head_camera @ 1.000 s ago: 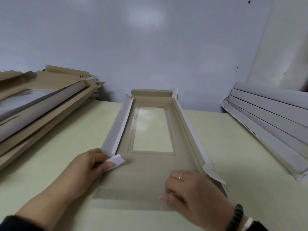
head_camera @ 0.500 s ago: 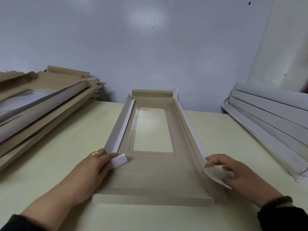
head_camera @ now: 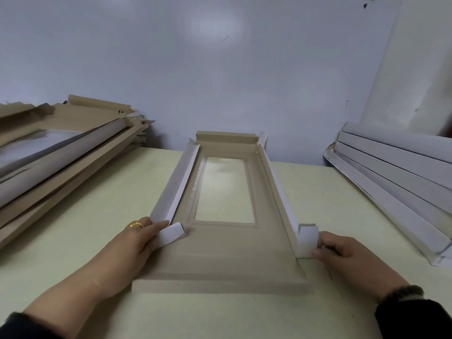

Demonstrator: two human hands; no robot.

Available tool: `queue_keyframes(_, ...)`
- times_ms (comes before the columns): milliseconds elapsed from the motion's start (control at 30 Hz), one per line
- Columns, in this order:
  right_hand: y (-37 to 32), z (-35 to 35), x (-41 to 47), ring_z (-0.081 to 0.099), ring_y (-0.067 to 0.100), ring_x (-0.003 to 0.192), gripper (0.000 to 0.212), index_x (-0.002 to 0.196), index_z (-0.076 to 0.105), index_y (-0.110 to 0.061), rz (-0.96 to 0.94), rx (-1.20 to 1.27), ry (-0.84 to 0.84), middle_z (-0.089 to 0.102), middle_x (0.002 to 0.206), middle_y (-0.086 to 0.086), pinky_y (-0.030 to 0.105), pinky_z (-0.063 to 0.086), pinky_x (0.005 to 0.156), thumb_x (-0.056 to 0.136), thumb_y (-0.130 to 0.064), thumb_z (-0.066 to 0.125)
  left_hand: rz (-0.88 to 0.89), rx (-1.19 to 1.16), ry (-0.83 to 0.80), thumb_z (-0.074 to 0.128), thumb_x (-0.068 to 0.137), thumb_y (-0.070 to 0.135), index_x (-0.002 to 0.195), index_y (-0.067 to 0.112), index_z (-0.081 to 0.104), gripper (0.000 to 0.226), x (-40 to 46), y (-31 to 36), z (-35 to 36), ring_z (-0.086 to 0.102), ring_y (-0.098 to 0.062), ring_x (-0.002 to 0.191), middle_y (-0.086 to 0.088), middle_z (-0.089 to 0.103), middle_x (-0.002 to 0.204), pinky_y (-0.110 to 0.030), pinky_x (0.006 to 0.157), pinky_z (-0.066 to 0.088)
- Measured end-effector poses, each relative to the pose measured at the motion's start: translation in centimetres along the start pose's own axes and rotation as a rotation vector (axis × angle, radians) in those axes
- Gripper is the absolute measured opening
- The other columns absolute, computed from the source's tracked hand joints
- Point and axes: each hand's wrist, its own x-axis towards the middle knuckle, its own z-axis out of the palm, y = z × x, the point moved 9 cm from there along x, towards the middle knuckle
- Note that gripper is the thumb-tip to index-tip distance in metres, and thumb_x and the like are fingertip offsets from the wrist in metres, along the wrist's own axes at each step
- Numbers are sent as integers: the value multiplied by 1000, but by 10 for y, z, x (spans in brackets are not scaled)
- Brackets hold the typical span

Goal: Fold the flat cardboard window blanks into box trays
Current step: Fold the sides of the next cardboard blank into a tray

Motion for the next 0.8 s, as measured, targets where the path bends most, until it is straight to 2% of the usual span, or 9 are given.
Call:
queue_keyframes(167, -13, -1, 2, 43, 3, 53, 23, 70, 61, -15, -69, 0, 225, 53, 60, -3, 13, 34, 53, 79, 6, 63, 32, 13, 6, 40, 97, 10, 132, 26, 49, 40, 0, 4, 1, 46, 0, 85, 12, 43, 89, -10, 73, 34)
queue_keyframes(267, -32, 5, -1, 47, 6, 57, 28, 69, 58, -18, -175, -139, 313, 54, 62, -4, 12, 37, 57, 71, 8, 67, 35, -40, 52, 52, 92, 8, 114, 38, 56, 38, -1, 4, -7, 48, 3, 83, 14, 50, 84, -11, 70, 36)
queue_keyframes(300, -41, 9, -2, 48, 7, 60, 27, 68, 57, -16, -232, -240, 320, 54, 62, -5, 13, 38, 57, 70, 8, 68, 30, -59, 68, 56, 90, 9, 100, 48, 53, 41, -2, 3, -10, 49, 0, 81, 14, 53, 81, -13, 68, 38)
queue_keyframes(367, -57, 20, -5, 46, 11, 58, 24, 65, 57, -10, -355, -433, 316, 51, 62, -5, 19, 39, 56, 68, 10, 69, 36, -52, 69, 60, 87, 11, 80, 42, 48, 34, -3, 4, -12, 50, -8, 74, 9, 55, 76, -18, 64, 41)
queue_keyframes(467, -69, 28, -8, 48, 22, 51, 22, 62, 56, -4, -445, -632, 298, 50, 59, 3, 31, 41, 49, 68, 10, 71, 85, 1, 86, 62, 85, 8, 78, 33, 47, 30, -4, 13, -15, 49, -7, 72, 11, 56, 79, -15, 60, 38)
queue_keyframes(533, -70, 30, -11, 54, 23, 53, 19, 64, 60, -4, -472, -673, 263, 55, 62, 4, 30, 46, 47, 68, 12, 70, 100, -4, 99, 63, 85, 8, 80, 34, 50, 29, -6, 18, -17, 50, -5, 72, 15, 57, 80, -14, 59, 37)
queue_keyframes(667, -60, 29, -17, 60, 11, 74, 48, 90, 67, -10, -485, -607, 167, 59, 88, -10, 20, 49, 66, 58, 24, 52, 73, -95, 113, 59, 84, -4, 91, 49, 59, 53, -10, 11, -23, 54, -3, 77, 26, 62, 88, -13, 64, 40)
queue_keyframes(733, -50, 33, -19, 48, -5, 93, 65, 108, 55, -26, -448, -548, 65, 43, 105, -27, 6, 36, 79, 58, 13, 44, 76, -143, 89, 54, 80, -16, 96, 56, 58, 73, -11, 7, -24, 56, 3, 84, 33, 62, 96, -8, 67, 40)
queue_keyframes(800, -37, 41, -19, 33, -15, 107, 63, 112, 35, -40, -355, -494, -73, 31, 114, -33, 1, 26, 89, 62, -3, 47, 79, -179, 39, 51, 77, -20, 101, 60, 58, 83, -13, 0, -21, 57, 3, 88, 36, 61, 104, -7, 66, 41)
